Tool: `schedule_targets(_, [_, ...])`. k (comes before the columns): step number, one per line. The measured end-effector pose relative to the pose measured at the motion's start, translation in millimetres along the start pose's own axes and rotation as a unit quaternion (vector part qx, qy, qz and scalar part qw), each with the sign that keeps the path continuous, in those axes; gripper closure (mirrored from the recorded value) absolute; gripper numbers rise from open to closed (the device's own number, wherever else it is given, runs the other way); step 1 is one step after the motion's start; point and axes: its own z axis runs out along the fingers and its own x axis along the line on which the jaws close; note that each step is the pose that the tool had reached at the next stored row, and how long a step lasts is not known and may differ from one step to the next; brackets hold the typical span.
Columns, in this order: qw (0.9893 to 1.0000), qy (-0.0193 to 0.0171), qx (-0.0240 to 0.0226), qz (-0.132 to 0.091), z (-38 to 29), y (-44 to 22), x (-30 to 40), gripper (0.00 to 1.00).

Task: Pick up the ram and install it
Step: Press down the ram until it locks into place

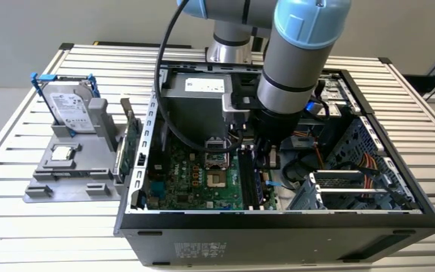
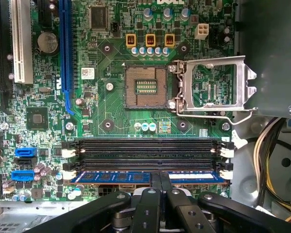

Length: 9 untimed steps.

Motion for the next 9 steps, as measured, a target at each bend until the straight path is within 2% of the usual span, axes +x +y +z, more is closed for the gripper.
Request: schedule_targets(9, [1.0000,0.0000,0.0000,0.000,4.4,0.0,0.0,1.00])
